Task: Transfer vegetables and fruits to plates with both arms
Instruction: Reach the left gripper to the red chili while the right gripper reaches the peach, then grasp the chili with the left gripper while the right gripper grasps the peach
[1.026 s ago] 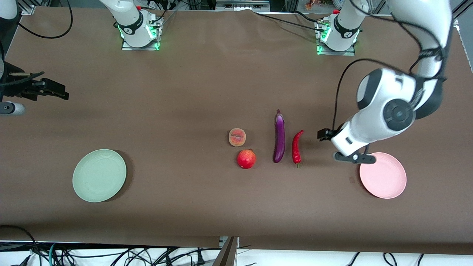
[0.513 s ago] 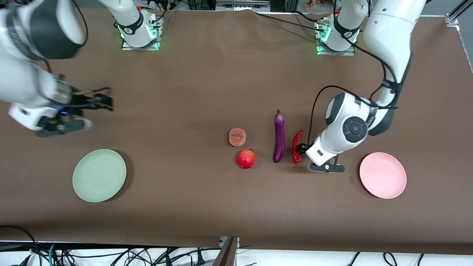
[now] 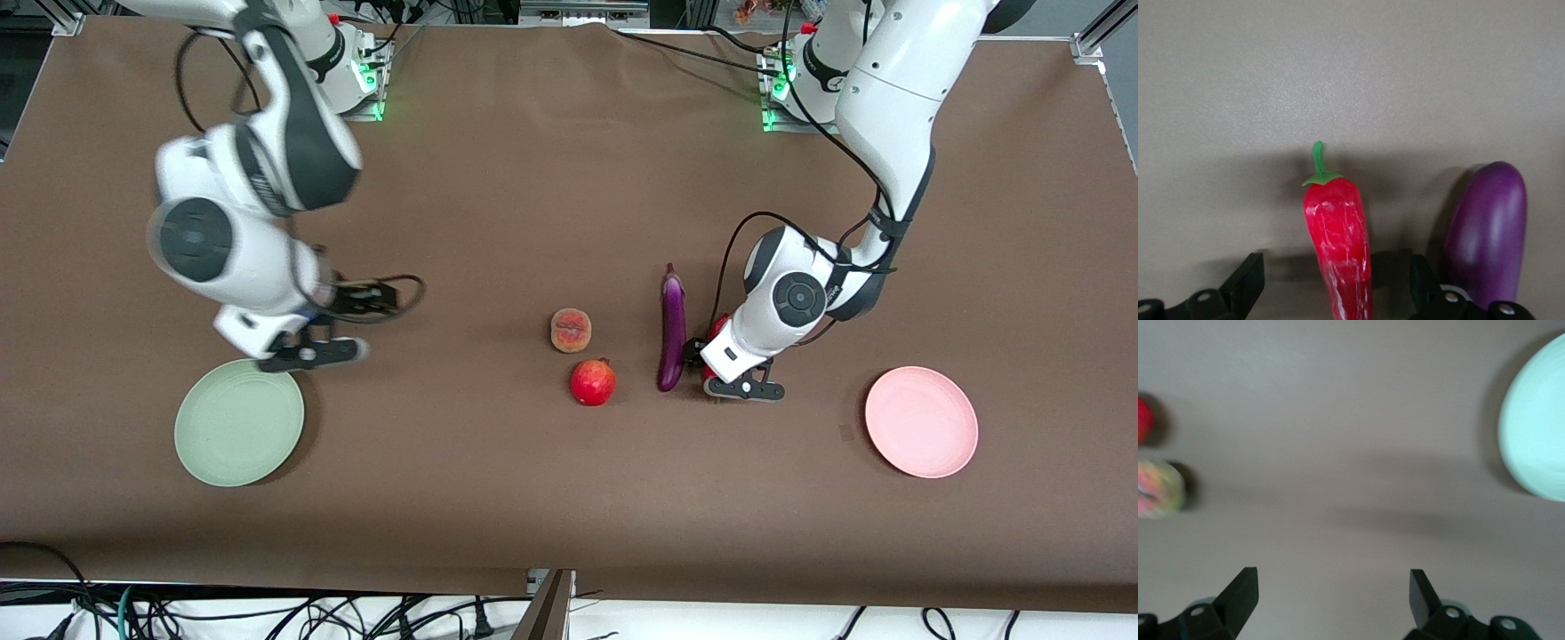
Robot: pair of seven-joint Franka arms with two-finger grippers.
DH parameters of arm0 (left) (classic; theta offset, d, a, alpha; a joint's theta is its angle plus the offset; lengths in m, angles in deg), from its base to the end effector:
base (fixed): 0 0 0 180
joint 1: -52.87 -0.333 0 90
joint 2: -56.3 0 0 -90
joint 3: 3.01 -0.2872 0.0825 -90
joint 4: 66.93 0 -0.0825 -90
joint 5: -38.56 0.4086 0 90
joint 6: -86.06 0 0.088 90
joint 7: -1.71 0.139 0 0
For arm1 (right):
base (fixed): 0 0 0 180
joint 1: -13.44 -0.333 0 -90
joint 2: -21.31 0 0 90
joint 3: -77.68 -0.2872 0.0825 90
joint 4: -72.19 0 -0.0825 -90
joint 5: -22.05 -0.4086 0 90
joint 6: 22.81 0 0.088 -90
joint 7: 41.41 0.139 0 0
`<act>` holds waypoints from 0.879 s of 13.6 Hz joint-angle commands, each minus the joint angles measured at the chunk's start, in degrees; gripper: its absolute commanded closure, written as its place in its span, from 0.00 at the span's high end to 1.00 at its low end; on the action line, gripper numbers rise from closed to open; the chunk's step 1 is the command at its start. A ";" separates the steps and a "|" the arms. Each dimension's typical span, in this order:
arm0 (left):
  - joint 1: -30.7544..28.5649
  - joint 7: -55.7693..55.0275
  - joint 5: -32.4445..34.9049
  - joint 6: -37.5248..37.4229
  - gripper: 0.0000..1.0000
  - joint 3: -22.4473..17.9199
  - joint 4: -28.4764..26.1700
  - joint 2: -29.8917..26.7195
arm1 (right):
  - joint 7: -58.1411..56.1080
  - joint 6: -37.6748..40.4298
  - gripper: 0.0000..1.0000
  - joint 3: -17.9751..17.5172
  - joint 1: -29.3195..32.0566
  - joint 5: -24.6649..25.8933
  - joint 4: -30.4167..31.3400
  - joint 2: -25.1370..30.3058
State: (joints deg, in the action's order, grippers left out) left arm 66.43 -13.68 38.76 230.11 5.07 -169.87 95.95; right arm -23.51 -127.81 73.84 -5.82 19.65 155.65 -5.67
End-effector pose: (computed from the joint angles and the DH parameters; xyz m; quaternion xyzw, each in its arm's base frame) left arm 0.6074 -0.2414 0.0945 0.9982 -0.0391 0.0013 0.0464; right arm 0.6349 0.2702 0.3403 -0.9976 -0.0360 0.0563 0.0166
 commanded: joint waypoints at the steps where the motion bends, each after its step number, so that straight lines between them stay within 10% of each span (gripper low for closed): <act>1: 0.06 -0.96 1.91 0.79 0.32 -0.87 -0.15 -0.01 | 9.31 -5.11 1.00 0.41 -5.24 -1.47 -1.19 -3.60; 5: -0.29 -0.96 1.91 -0.69 0.13 -0.95 0.55 -1.50 | 17.32 -13.54 1.00 0.50 -10.96 -1.03 -1.19 -8.69; 12: -6.10 -0.60 5.67 -19.92 0.14 -3.06 13.53 -4.58 | 25.07 -27.36 1.00 0.85 -17.48 0.46 -1.28 -15.73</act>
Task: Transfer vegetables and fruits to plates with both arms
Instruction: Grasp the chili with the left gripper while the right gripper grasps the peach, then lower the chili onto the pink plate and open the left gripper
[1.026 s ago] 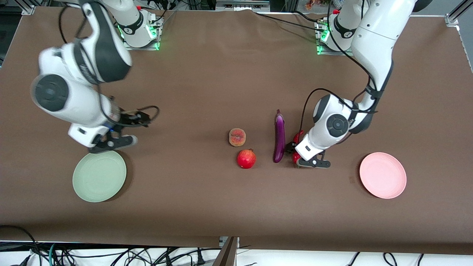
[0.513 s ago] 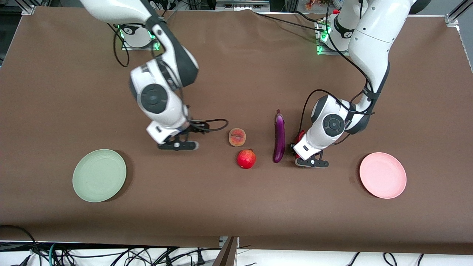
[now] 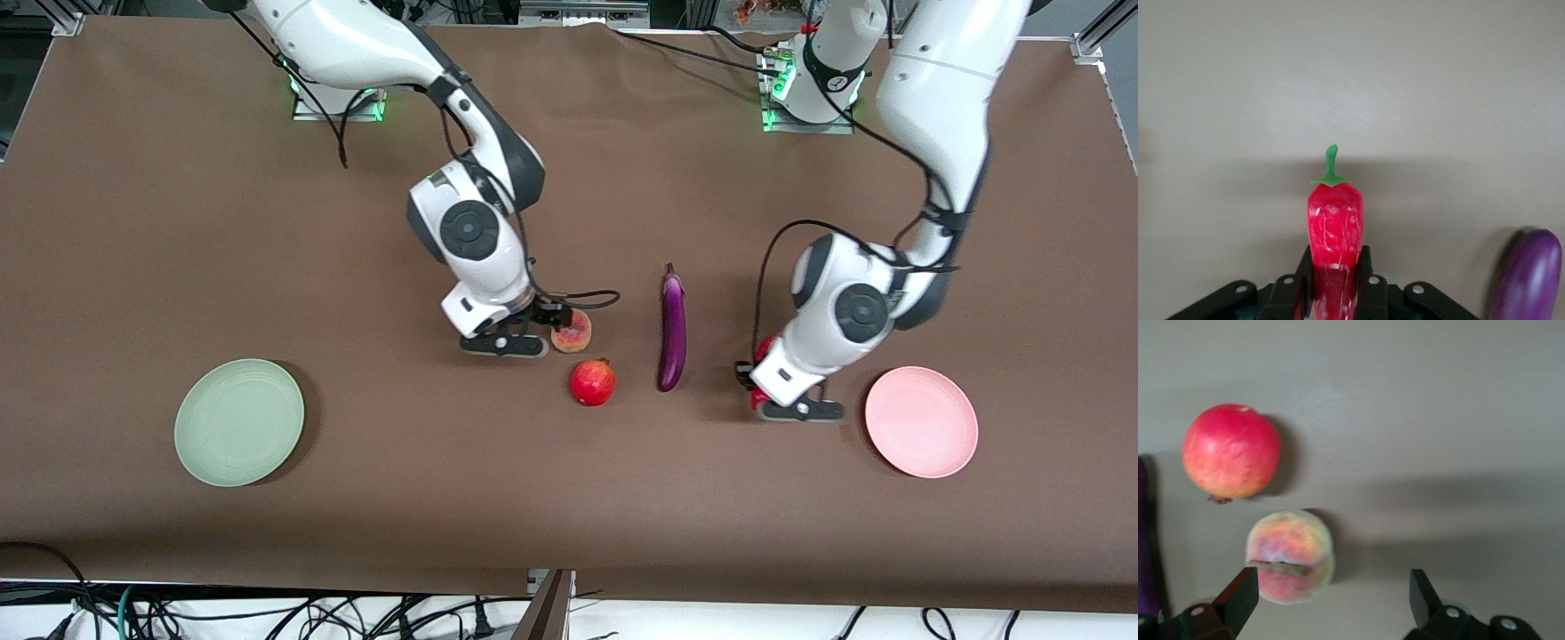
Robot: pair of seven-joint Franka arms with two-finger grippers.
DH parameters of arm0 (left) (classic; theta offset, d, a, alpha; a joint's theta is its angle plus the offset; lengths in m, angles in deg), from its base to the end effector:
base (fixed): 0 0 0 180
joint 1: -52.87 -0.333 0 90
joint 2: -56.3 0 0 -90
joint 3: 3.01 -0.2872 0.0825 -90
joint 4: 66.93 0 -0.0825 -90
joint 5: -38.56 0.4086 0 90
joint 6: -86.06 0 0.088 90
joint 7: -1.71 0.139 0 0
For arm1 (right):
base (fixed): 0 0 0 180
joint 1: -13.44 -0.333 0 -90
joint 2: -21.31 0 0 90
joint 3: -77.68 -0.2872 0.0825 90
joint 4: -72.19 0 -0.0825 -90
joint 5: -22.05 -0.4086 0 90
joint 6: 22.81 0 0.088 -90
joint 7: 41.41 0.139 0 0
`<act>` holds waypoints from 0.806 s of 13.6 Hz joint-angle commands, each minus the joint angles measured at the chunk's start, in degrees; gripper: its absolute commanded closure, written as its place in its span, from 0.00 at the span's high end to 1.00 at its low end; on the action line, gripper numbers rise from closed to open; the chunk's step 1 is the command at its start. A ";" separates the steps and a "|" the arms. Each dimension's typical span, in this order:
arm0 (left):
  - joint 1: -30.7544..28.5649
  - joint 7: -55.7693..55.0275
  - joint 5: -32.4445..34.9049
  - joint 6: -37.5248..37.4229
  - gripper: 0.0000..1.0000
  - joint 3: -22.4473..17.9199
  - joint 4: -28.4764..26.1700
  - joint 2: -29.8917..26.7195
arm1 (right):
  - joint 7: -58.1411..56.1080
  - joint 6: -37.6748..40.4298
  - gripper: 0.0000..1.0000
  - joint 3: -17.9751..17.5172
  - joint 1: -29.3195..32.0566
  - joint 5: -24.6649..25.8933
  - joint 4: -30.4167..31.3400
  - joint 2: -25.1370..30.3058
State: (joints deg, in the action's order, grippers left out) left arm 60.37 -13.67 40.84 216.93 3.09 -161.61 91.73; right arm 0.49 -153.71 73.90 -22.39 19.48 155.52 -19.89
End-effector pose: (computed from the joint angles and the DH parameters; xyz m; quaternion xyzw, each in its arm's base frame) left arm 0.6718 -0.1562 0.1833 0.9998 0.0127 0.0043 0.0172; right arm 0.5711 0.4670 0.2038 -0.9967 0.0430 -0.0171 0.0661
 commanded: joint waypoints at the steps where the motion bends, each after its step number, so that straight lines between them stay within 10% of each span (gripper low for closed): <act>1: -0.03 -0.61 7.35 -9.03 0.13 -1.26 6.87 -0.11 | 1.16 -1.99 1.00 0.78 -1.26 0.63 -1.16 -2.04; 5: -5.37 1.75 19.41 -8.62 0.14 -2.22 10.74 4.27 | 2.48 -5.68 1.00 0.87 -3.28 0.63 -1.16 -4.32; 11: -14.53 11.08 19.95 2.09 0.18 -2.31 13.39 11.57 | 4.50 -10.25 1.00 0.96 -4.25 1.07 -1.25 -6.70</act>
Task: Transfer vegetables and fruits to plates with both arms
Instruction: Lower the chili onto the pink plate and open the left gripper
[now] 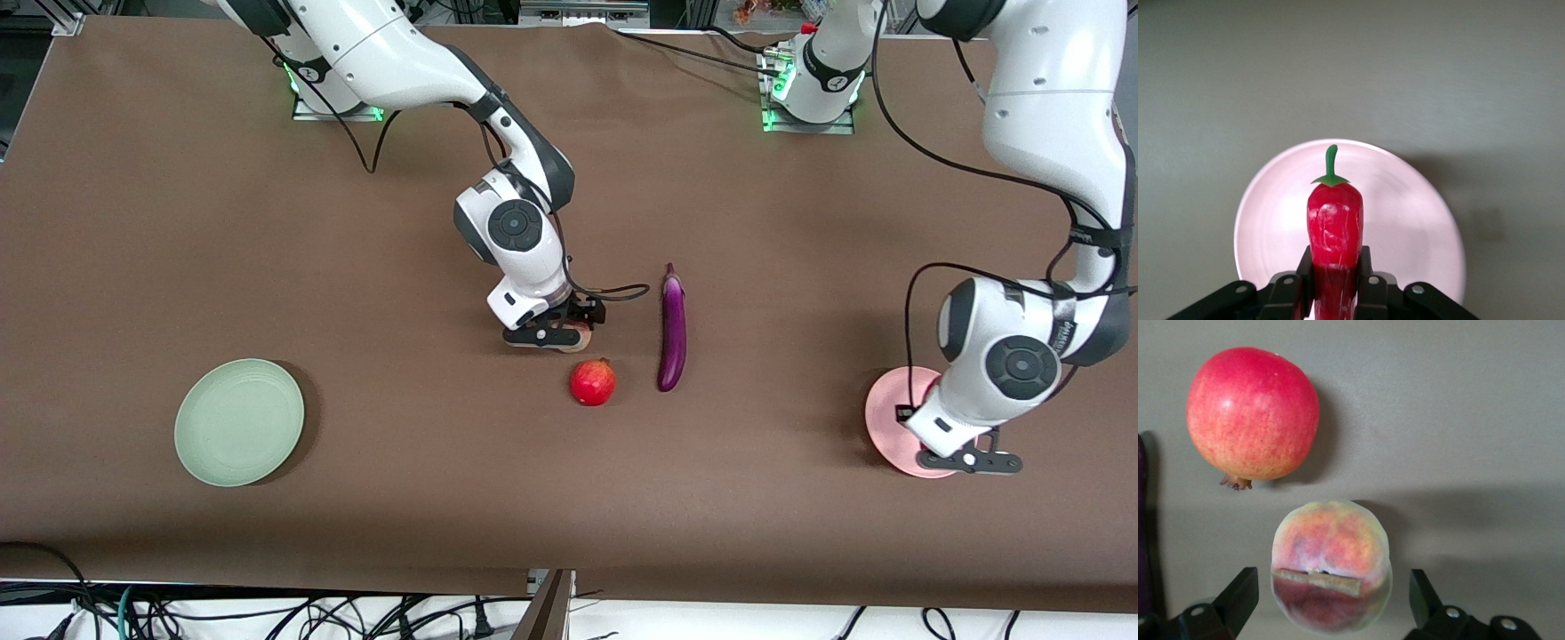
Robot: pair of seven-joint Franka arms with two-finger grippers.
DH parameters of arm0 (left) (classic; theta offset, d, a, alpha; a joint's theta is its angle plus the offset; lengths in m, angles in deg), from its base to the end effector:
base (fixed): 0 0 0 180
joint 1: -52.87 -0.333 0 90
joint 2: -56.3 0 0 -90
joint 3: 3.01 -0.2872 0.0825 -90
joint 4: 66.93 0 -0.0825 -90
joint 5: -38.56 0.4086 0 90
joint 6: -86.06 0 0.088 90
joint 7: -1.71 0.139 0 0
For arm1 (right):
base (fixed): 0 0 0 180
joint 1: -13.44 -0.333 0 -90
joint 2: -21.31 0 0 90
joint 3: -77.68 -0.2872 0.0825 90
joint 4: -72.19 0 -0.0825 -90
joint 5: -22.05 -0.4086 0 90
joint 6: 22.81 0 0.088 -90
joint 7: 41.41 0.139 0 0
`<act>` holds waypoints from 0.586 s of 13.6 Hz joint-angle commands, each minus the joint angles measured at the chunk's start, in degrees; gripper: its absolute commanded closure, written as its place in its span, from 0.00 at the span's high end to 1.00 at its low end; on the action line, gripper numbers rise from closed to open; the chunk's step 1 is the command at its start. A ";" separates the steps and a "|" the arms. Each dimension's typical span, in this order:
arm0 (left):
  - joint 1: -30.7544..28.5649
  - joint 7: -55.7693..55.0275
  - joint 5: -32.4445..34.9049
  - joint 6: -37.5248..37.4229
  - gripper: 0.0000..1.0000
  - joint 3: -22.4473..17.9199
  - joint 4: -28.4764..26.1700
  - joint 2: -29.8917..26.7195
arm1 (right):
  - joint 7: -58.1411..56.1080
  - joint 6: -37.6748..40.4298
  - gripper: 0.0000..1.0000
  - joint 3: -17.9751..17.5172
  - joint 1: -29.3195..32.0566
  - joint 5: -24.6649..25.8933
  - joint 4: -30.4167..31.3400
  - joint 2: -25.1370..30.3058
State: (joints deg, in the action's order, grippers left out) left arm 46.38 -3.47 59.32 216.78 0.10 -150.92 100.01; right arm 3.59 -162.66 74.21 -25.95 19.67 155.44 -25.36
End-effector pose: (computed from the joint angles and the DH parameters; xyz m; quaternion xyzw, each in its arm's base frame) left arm 0.7263 0.0647 0.1673 -0.9917 0.0320 -0.0294 0.1210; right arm 0.5479 0.5014 0.1503 -0.9946 0.0446 -0.0378 0.0861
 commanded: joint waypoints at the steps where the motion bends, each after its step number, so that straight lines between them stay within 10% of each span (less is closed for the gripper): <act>1: -0.64 0.96 1.48 2.78 0.21 0.15 2.69 3.48 | 1.40 -2.01 1.00 0.65 -0.69 1.23 -1.16 -1.58; 2: -0.55 0.87 1.48 2.79 0.41 0.06 2.69 3.49 | 1.40 -2.54 1.00 0.65 -0.69 1.24 -1.16 -1.76; 3: -0.72 0.96 1.48 2.79 0.94 0.15 2.69 3.49 | 1.40 -2.72 1.00 0.65 -0.69 1.32 -1.16 -1.85; 6: -0.81 0.87 1.30 2.79 1.00 0.15 2.69 2.78 | 1.40 -3.85 0.98 0.74 -0.69 2.81 -1.25 -2.11; 8: -0.55 0.61 0.60 0.52 1.00 1.02 2.26 1.12 | 1.40 -4.65 0.79 0.74 -0.69 4.39 -1.25 -2.72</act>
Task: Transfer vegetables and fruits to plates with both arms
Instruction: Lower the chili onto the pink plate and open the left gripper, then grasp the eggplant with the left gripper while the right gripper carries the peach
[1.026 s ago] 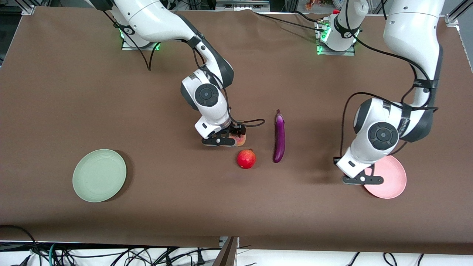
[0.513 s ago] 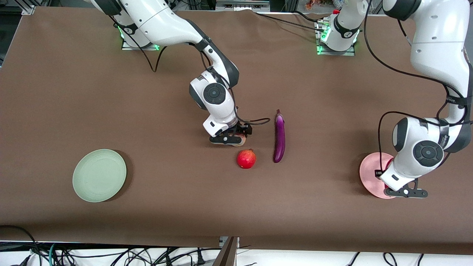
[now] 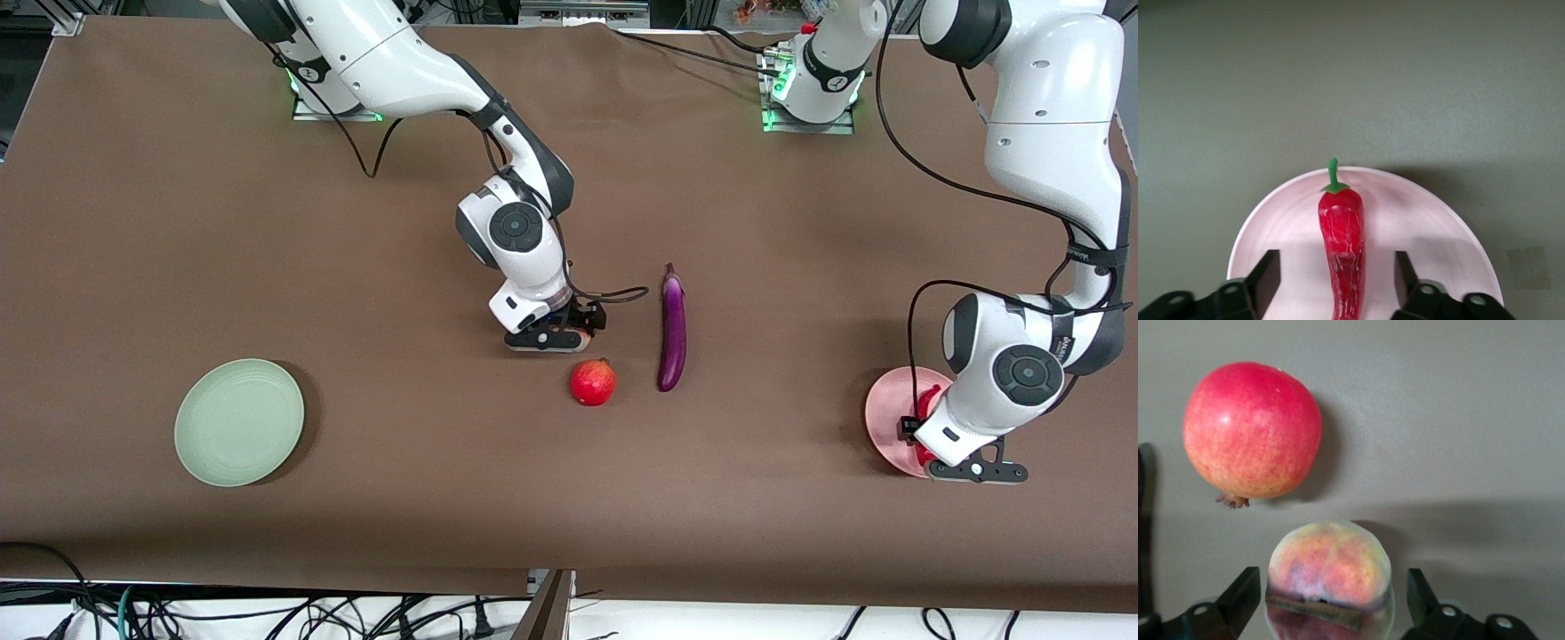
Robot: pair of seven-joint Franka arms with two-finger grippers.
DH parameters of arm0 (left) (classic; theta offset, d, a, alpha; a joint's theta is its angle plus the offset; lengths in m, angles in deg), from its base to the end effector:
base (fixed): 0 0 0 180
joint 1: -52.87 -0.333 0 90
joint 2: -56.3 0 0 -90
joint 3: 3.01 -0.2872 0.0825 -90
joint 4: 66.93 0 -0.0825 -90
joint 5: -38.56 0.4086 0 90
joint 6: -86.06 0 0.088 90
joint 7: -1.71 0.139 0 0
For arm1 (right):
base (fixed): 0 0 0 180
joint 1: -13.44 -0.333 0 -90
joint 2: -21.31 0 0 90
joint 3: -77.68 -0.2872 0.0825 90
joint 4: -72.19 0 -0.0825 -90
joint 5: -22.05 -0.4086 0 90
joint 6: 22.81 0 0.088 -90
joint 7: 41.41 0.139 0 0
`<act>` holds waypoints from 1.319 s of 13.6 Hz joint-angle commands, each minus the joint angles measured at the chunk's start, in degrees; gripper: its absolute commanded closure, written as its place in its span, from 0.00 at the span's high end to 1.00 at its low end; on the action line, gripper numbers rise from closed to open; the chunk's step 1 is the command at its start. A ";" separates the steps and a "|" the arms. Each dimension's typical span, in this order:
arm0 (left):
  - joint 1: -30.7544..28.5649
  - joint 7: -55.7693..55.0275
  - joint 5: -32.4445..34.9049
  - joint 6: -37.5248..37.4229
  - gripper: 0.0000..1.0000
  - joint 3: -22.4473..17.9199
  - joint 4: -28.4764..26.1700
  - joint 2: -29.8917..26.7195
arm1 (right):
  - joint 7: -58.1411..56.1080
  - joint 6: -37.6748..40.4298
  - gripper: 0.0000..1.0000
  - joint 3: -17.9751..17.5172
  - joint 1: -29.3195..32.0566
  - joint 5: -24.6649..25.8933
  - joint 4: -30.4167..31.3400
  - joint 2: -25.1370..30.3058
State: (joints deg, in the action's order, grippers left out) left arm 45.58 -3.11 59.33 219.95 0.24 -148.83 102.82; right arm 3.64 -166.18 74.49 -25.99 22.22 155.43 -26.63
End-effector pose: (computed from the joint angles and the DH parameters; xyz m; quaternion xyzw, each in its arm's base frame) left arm 0.7357 0.0716 0.1537 -0.9915 0.0324 -0.0495 0.1156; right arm 0.5528 0.5008 0.1407 -0.9936 0.0313 -0.0641 0.0873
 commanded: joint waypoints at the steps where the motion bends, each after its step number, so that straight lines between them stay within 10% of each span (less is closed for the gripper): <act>1: 0.43 0.08 -0.19 -7.11 1.00 2.71 0.08 -3.44 | 1.35 -1.21 0.62 0.46 -0.65 1.86 -1.42 -1.63; 4: 0.43 -1.07 -5.20 -18.11 1.00 10.35 -0.19 -7.40 | 1.09 -1.30 0.26 0.63 -0.57 2.03 -1.59 -1.46; 8: 0.17 -5.44 -5.73 -19.29 1.00 20.37 -4.13 -7.94 | -3.46 7.70 0.14 3.88 2.05 1.94 -1.77 4.32; 12: 1.47 -19.30 -5.30 -13.93 1.00 27.41 -9.67 -7.42 | -23.39 24.06 0.12 5.20 11.27 1.77 -1.33 10.22; 18: 7.81 -26.73 0.23 -1.55 1.00 27.07 -16.79 -5.05 | -57.84 25.42 0.12 6.08 31.48 1.15 -1.15 10.67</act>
State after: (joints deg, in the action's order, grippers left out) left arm 53.77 -28.69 56.78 214.48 27.65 -163.11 97.03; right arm -45.77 -140.62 81.82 0.65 23.42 153.10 -16.61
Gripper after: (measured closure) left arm 0.000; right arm 0.247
